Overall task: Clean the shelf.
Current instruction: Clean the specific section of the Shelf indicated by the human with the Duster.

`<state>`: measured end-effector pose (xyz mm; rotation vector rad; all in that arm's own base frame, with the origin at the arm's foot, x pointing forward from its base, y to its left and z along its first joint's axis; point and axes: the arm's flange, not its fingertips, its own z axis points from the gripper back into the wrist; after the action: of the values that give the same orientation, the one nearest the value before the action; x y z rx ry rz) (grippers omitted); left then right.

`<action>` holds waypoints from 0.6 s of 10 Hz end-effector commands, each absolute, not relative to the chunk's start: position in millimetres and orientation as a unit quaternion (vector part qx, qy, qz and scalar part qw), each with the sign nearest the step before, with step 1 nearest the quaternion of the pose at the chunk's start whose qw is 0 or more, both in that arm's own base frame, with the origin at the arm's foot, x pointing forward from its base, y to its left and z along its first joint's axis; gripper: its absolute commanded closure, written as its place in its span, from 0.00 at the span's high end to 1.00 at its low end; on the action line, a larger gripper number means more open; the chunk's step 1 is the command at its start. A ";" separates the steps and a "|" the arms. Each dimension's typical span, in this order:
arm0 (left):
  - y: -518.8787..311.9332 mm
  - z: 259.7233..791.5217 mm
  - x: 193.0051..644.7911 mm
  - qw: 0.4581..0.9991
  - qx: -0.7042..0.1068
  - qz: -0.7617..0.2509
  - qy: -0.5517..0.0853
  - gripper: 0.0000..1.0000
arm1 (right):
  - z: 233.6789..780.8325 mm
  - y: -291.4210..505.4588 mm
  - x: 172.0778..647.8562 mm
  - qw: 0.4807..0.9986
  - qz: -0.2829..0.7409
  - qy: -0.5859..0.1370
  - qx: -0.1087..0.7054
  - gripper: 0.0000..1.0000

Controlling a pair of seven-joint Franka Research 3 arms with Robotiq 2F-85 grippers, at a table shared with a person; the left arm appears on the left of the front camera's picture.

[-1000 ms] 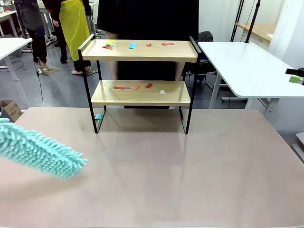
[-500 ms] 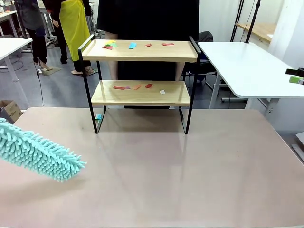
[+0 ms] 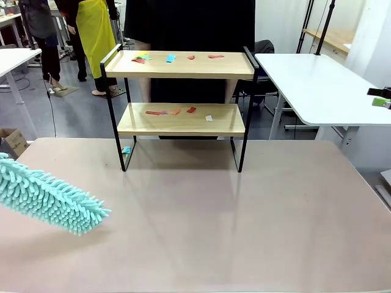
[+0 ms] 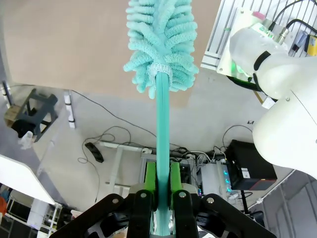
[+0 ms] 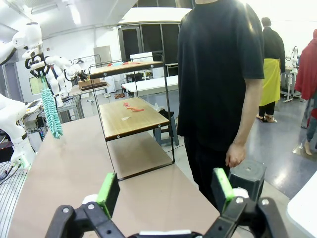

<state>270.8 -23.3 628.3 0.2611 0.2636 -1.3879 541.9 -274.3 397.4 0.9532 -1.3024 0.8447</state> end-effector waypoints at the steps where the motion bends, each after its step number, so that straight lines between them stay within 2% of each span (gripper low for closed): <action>1: -20.9 630.9 269.6 0.758 0.125 -0.629 0.122 0.13 | 401.2 -272.1 542.9 0.611 0.369 -0.566 0.413 1.00; 6: -20.9 630.9 269.6 0.758 0.125 -0.629 0.122 0.13 | 401.2 -272.1 542.9 0.611 0.369 -0.566 0.413 1.00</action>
<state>270.7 -23.4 628.3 0.2612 0.2635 -1.3881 541.9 -274.3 397.4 0.9532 -1.3024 0.8447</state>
